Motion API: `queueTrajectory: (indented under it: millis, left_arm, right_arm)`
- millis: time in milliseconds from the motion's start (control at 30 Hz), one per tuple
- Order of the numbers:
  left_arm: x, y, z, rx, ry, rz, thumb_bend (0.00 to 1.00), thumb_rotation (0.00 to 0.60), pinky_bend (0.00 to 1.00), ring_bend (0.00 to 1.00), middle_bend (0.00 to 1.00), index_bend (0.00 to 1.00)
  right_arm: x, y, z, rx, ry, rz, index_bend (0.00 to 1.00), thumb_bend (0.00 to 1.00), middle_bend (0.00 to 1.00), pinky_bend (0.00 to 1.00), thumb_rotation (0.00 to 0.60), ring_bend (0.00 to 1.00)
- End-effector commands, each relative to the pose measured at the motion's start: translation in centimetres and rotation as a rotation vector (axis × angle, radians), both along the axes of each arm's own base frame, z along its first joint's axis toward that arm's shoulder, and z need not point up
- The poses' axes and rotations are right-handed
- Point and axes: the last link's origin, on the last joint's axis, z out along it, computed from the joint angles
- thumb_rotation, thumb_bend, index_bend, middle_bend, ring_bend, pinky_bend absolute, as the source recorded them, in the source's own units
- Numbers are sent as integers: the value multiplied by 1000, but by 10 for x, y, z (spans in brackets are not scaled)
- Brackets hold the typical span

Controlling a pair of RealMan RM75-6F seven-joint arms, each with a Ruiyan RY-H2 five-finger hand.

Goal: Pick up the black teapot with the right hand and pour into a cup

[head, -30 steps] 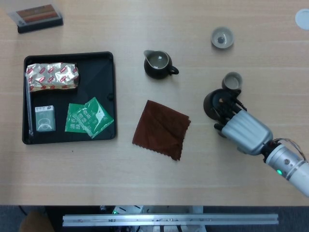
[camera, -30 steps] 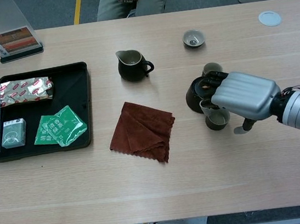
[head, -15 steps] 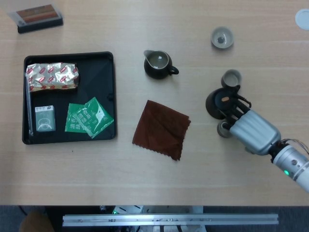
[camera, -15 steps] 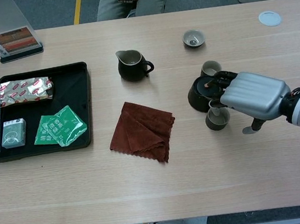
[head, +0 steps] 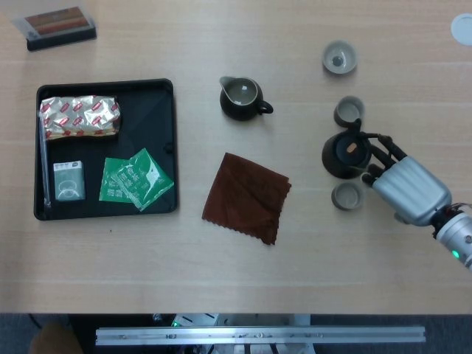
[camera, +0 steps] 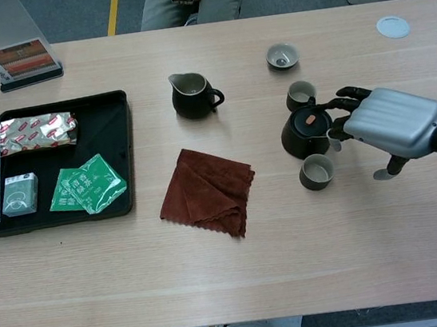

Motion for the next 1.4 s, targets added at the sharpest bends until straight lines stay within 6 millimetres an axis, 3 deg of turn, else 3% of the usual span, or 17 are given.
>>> queueTrajectory:
  millis: [33, 767, 900, 1100, 1400]
  left_arm:
    - [0, 1, -1, -3, -1, -2, 217, 600, 0, 0, 0, 0]
    - [-1, 3, -4, -13, -2, -1, 217, 600, 0, 0, 0, 0]
    - [-1, 4, -5, -17, -3, -1, 217, 600, 0, 0, 0, 0]
    - [-3, 5, -4, -17, -4, -1, 218, 600, 0, 0, 0, 0]
    - [-7, 5, -3, -16, -5, 9, 217, 600, 0, 0, 0, 0]
  right_arm:
    - [-4, -2, 4, -13, 6, -8, 383, 0, 378, 0, 600, 75]
    - [-13, -36, 34, -191, -23, -75, 383, 0, 376, 0, 600, 75]
    - [-14, -37, 30, -227, 3, -70, 371, 0, 333, 0, 600, 75]
    - [-8, -41, 16, -251, 32, -98, 255, 0, 227, 0, 600, 55]
    - [3, -46, 4, -238, 100, -134, 227, 0, 208, 0, 600, 44]
